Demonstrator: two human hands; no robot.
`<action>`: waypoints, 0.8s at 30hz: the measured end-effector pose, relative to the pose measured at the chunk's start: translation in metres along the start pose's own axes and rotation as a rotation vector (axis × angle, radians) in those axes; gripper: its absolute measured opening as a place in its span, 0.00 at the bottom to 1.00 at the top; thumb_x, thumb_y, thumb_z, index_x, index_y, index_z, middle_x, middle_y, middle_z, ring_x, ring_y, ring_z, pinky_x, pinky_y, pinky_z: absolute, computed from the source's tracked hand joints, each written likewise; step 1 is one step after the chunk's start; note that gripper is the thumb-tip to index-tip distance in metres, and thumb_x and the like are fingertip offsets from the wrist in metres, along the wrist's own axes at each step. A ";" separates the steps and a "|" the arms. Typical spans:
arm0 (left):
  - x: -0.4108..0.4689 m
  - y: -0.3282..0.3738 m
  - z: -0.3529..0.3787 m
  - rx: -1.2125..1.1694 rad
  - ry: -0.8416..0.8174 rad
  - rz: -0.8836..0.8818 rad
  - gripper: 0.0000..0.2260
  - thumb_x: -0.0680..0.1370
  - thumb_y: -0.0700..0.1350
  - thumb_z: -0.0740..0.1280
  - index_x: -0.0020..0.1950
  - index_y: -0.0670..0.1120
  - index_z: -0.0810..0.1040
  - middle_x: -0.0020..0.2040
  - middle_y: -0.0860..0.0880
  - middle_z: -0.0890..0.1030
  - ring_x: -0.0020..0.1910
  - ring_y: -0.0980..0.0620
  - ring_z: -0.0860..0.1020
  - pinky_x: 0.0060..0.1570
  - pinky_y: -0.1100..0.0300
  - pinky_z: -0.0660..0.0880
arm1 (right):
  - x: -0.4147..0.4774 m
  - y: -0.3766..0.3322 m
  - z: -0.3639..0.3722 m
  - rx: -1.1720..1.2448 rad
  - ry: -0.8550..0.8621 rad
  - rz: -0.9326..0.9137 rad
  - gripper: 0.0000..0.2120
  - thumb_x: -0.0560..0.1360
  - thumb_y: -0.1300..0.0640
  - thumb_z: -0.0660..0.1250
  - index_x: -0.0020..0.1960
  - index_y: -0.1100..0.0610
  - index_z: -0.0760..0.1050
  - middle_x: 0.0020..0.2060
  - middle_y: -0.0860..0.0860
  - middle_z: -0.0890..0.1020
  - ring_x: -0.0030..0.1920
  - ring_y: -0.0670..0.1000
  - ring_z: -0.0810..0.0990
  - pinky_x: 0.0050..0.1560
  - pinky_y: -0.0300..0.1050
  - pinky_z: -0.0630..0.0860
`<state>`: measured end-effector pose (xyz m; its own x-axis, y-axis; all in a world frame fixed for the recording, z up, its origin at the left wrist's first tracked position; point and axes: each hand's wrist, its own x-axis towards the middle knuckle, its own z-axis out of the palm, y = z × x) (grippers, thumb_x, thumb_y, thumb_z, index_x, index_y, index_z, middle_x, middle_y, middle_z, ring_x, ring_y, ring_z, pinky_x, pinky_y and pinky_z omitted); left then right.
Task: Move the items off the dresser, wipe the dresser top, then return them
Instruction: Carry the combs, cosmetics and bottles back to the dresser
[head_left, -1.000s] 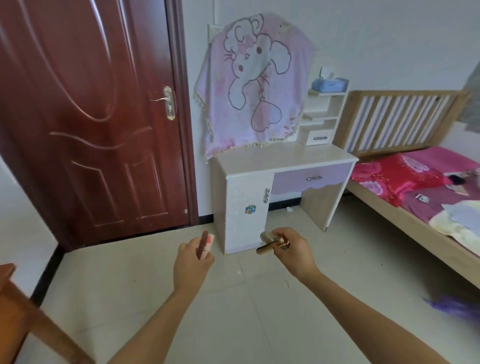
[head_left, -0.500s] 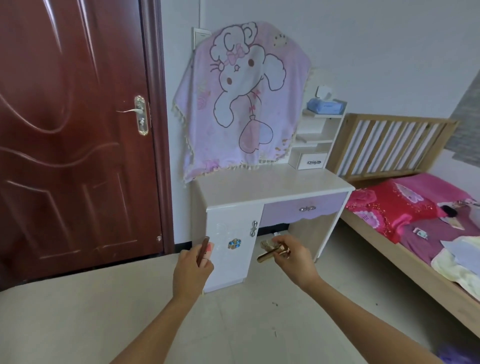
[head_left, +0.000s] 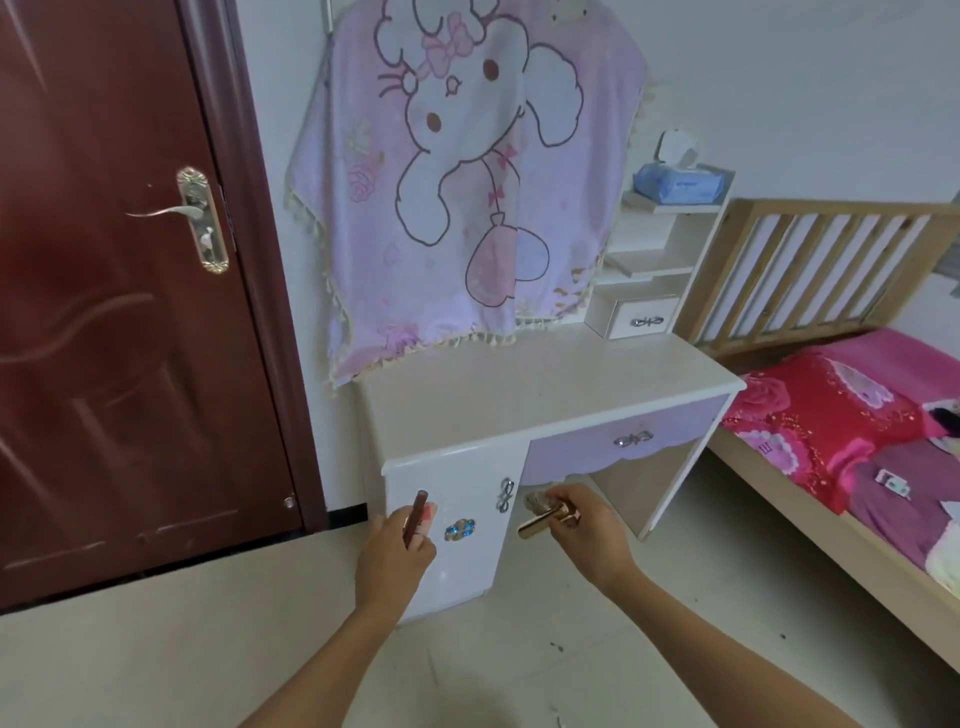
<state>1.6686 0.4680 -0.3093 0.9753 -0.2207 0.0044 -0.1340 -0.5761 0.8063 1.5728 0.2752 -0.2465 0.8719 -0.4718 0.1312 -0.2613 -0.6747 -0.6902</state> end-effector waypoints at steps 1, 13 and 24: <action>0.016 0.003 0.008 0.001 0.010 -0.001 0.11 0.72 0.41 0.64 0.54 0.48 0.76 0.45 0.47 0.74 0.36 0.59 0.70 0.32 0.67 0.64 | 0.019 0.004 -0.001 0.007 0.002 -0.013 0.11 0.70 0.69 0.65 0.51 0.61 0.77 0.39 0.46 0.75 0.43 0.50 0.73 0.43 0.37 0.67; 0.150 0.057 0.068 -0.008 0.206 -0.114 0.15 0.72 0.40 0.65 0.58 0.50 0.75 0.44 0.47 0.73 0.36 0.60 0.70 0.36 0.62 0.65 | 0.218 0.040 0.010 0.116 -0.085 -0.226 0.11 0.70 0.71 0.64 0.49 0.60 0.77 0.41 0.46 0.75 0.47 0.54 0.75 0.45 0.37 0.70; 0.241 0.013 0.068 0.057 0.226 -0.287 0.16 0.73 0.40 0.65 0.61 0.46 0.74 0.46 0.47 0.71 0.39 0.50 0.73 0.38 0.61 0.65 | 0.320 0.023 0.108 0.139 -0.236 -0.269 0.13 0.69 0.69 0.63 0.51 0.60 0.77 0.47 0.53 0.79 0.48 0.55 0.75 0.46 0.37 0.66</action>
<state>1.8904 0.3537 -0.3385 0.9879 0.1320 -0.0812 0.1471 -0.6339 0.7593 1.8902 0.1701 -0.2973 0.9772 -0.1343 0.1645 0.0340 -0.6656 -0.7455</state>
